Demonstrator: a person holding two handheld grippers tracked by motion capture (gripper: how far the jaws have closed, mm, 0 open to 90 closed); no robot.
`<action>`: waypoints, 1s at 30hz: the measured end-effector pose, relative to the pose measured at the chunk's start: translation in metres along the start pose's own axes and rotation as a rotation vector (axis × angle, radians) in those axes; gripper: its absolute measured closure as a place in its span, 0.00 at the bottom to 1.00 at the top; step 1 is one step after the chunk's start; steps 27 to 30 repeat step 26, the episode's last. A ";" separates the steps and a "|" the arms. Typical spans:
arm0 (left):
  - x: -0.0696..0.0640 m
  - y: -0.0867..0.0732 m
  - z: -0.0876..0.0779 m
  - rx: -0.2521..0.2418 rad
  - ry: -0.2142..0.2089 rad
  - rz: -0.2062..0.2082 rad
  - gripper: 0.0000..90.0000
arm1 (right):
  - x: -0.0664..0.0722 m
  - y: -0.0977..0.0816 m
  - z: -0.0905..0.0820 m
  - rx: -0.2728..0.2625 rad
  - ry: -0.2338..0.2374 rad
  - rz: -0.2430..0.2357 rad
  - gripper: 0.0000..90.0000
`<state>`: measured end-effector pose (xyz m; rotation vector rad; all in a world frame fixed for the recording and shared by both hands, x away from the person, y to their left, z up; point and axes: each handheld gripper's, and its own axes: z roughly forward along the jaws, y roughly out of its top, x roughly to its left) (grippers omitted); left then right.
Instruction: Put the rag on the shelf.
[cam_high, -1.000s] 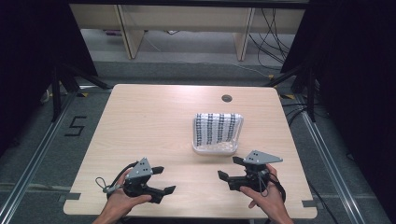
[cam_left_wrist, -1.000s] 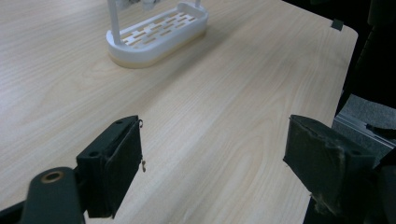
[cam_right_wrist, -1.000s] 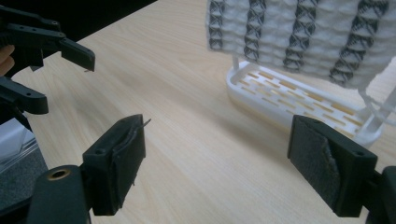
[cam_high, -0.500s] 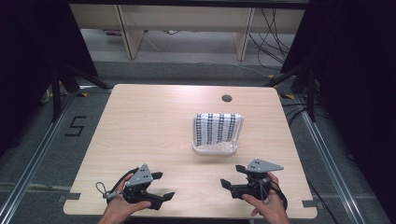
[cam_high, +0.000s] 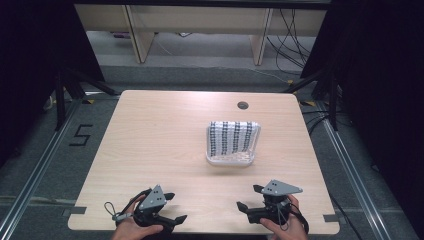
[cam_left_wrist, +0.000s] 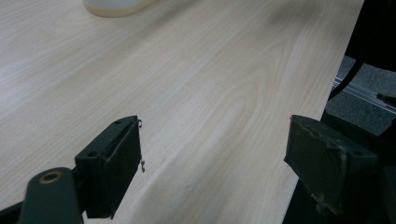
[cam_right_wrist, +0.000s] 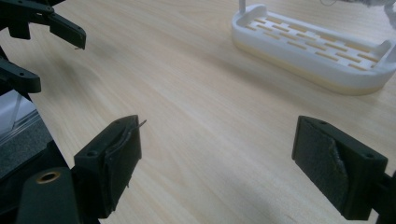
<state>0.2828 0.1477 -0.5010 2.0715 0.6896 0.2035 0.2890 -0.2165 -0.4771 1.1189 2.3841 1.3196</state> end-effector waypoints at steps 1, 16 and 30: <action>0.000 0.000 0.000 0.009 0.004 0.011 0.19 | 0.000 -0.001 0.000 0.004 -0.008 -0.012 0.19; 0.000 -0.003 0.004 0.012 0.000 -0.006 0.19 | 0.002 -0.005 0.002 0.024 -0.017 -0.007 0.19; 0.003 -0.003 0.004 0.020 0.010 -0.016 0.19 | 0.001 -0.006 0.003 0.030 -0.024 -0.010 0.19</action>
